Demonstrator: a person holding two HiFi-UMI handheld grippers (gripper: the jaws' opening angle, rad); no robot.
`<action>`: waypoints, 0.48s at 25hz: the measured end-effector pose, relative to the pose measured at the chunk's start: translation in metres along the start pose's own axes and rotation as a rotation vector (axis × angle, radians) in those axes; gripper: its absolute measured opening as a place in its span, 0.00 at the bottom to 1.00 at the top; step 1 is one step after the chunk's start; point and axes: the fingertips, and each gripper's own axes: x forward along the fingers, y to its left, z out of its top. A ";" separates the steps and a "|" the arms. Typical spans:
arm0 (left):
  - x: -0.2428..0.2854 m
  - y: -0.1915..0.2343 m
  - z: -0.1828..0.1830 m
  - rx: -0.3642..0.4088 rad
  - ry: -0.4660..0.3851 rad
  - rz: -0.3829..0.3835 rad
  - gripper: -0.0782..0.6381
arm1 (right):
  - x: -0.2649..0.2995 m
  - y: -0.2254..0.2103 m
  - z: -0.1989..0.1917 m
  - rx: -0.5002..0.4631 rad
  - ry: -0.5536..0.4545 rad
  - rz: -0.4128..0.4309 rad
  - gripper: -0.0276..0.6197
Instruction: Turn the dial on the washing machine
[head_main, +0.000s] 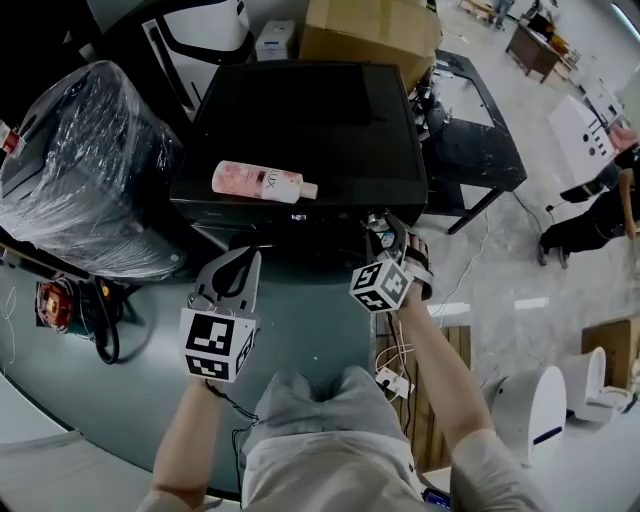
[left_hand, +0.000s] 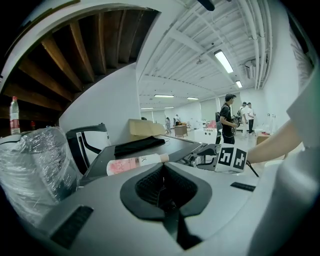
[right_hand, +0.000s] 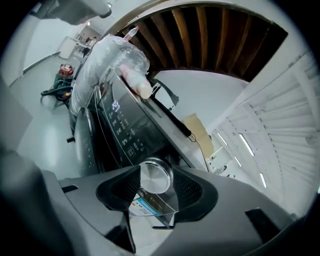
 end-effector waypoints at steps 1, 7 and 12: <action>-0.003 0.000 0.002 -0.003 0.004 -0.003 0.13 | -0.008 -0.002 0.003 0.037 -0.008 0.012 0.40; -0.026 0.003 0.036 -0.015 0.013 -0.006 0.14 | -0.085 -0.033 0.033 0.276 -0.066 0.078 0.37; -0.046 0.002 0.067 -0.022 0.008 -0.008 0.14 | -0.146 -0.072 0.063 0.384 -0.143 0.080 0.20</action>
